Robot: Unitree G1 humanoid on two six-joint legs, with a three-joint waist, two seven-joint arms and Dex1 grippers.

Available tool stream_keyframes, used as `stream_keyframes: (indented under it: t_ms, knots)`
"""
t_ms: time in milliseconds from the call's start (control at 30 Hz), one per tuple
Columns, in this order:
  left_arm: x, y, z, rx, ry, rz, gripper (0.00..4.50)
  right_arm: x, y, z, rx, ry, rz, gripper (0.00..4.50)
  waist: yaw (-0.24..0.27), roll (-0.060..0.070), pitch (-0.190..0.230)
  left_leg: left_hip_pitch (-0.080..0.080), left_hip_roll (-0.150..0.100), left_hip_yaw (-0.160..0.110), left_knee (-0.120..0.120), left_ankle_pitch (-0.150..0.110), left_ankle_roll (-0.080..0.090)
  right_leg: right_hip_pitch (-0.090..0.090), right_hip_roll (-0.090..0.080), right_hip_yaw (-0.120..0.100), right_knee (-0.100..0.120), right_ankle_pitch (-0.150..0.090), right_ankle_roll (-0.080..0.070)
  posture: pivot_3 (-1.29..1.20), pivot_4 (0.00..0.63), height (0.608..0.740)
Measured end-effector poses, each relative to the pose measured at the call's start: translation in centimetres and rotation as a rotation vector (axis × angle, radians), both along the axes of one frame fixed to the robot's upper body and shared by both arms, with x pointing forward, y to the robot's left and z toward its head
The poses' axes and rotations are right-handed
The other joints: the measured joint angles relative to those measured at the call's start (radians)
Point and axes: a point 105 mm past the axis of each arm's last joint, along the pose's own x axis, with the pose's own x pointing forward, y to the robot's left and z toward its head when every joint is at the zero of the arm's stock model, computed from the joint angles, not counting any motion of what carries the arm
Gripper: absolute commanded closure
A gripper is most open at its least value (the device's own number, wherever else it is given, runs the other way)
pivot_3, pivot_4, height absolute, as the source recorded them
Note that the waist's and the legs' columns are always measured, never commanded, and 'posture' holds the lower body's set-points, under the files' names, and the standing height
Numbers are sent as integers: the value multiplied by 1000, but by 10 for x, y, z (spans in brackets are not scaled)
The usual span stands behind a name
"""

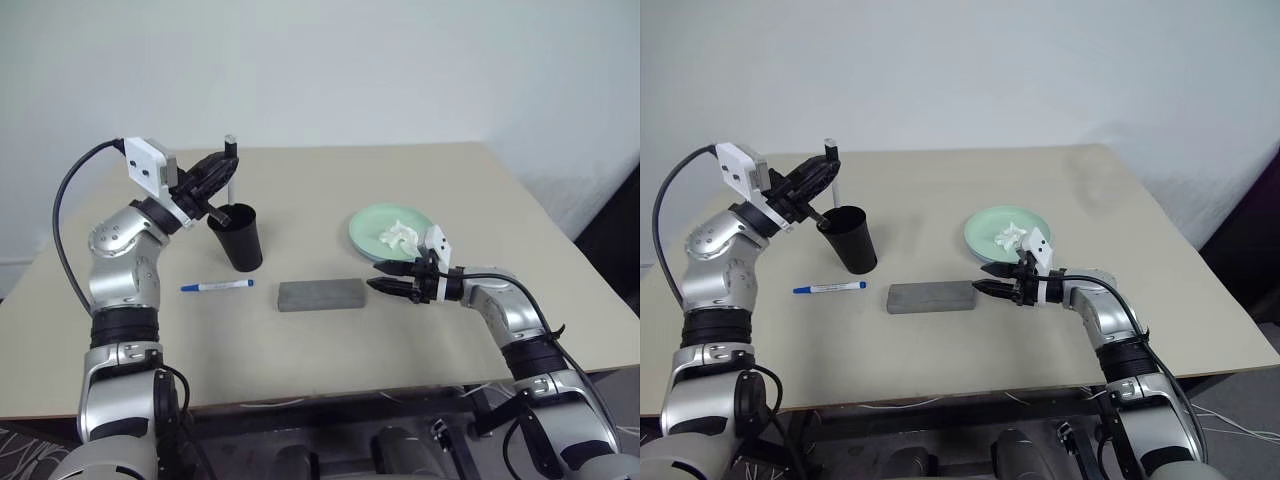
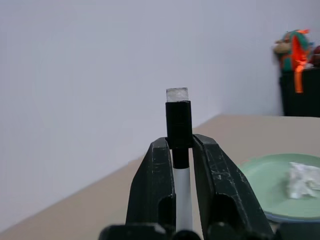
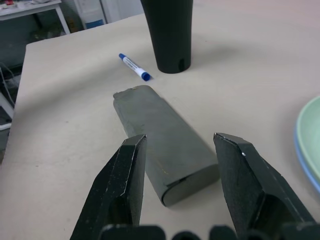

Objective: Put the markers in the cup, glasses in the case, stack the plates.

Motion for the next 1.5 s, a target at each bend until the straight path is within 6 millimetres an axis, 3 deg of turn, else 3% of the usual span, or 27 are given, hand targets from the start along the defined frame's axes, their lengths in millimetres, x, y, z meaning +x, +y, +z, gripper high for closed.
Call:
stream_keyframes:
  t_ms: [167,367,733,767,1067,1333,1500]
  knots:
    - [10,11,-25,-27,33,88,4388,0,-1,0,-2,1,-2,2181,0,0,0,0,0,0,0,0,0,0,0,0,0,0,0,0,0,740]
    - [16,14,-28,-41,24,121,4388,-1,-3,-1,-8,1,-10,2181,3,0,0,0,0,0,0,0,0,0,0,0,-1,0,0,0,0,740]
    - [23,6,-53,-47,103,112,4388,-4,-5,-6,-9,18,-16,2181,4,0,0,-1,0,0,-1,0,0,0,0,0,-1,0,0,0,0,740]
    - [24,5,-53,-48,104,108,3659,-4,-5,-6,-9,18,-18,2181,4,0,0,-1,0,0,-1,0,0,0,0,0,-1,0,0,0,0,740]
    - [24,4,-55,-41,104,102,670,-3,-5,-7,-11,19,-27,2181,4,0,0,-1,0,0,-1,0,0,0,0,0,-1,0,0,0,0,740]
    - [21,1,-50,-29,110,41,670,-3,-5,-7,-10,19,-27,2181,4,-1,0,-1,0,0,-1,0,0,0,1,0,-2,0,0,0,0,740]
    - [5,12,-16,85,138,-141,670,-3,-5,-7,-12,18,-28,2181,-6,-1,0,-1,0,0,-2,0,0,-1,1,0,-2,0,0,0,0,740]
